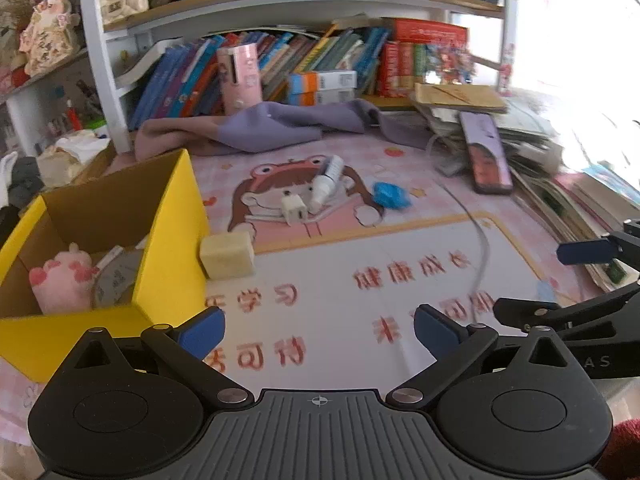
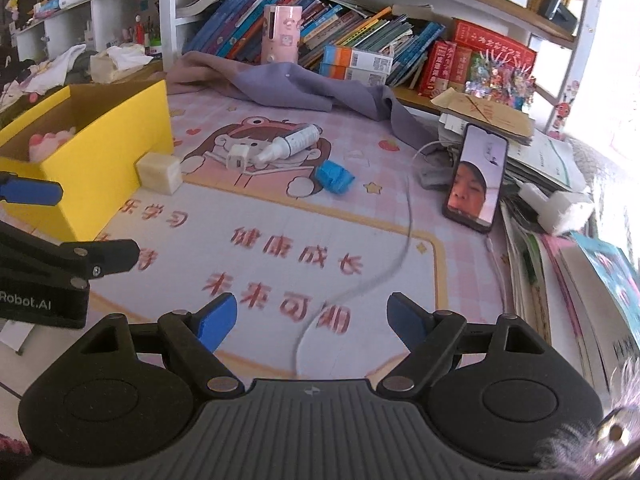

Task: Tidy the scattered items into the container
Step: 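Reach the left gripper to the cream sponge block while right approaches the blue bag, then grasp the cream sponge block with left gripper while right grasps the blue plastic bag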

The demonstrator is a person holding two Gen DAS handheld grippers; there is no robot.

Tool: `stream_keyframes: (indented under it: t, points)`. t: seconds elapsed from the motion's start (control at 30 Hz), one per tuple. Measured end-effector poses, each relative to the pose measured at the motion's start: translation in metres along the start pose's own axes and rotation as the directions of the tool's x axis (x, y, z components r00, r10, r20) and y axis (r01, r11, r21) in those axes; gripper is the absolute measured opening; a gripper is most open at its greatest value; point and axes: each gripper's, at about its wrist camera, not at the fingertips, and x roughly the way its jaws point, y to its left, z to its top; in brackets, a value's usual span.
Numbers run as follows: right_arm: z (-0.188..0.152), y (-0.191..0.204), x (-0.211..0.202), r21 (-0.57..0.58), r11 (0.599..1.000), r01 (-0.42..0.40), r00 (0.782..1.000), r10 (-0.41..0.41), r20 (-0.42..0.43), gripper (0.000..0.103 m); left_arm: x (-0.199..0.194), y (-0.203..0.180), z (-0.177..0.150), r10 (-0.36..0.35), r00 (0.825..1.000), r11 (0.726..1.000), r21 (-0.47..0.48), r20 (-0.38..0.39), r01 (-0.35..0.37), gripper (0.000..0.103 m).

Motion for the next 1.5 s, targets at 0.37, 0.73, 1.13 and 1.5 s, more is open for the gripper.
stream_keyframes:
  t: [0.37, 0.73, 1.13, 1.5]
  points:
    - [0.048, -0.041, 0.068, -0.015, 0.994, -0.108, 0.994, 0.108, -0.016, 0.08, 0.054, -0.007, 0.038, 0.192, 0.981, 0.977, -0.094, -0.02, -0.193, 0.093]
    - [0.085, -0.055, 0.136, -0.048, 0.988, -0.148, 0.989, 0.147, -0.023, 0.075, 0.101, 0.005, 0.053, 0.28, 0.952, 0.902, -0.305, -0.122, -0.304, 0.09]
    - [0.103, -0.05, 0.181, -0.159, 0.967, -0.201, 0.98, 0.198, -0.033, 0.075, 0.135, 0.029, 0.069, 0.387, 0.887, 0.648, -0.61, -0.252, -0.456, 0.089]
    - [0.115, -0.049, 0.219, -0.213, 0.951, -0.224, 0.975, 0.22, -0.043, 0.068, 0.163, 0.044, 0.061, 0.399, 0.833, 0.457, -0.704, -0.384, -0.544, 0.079]
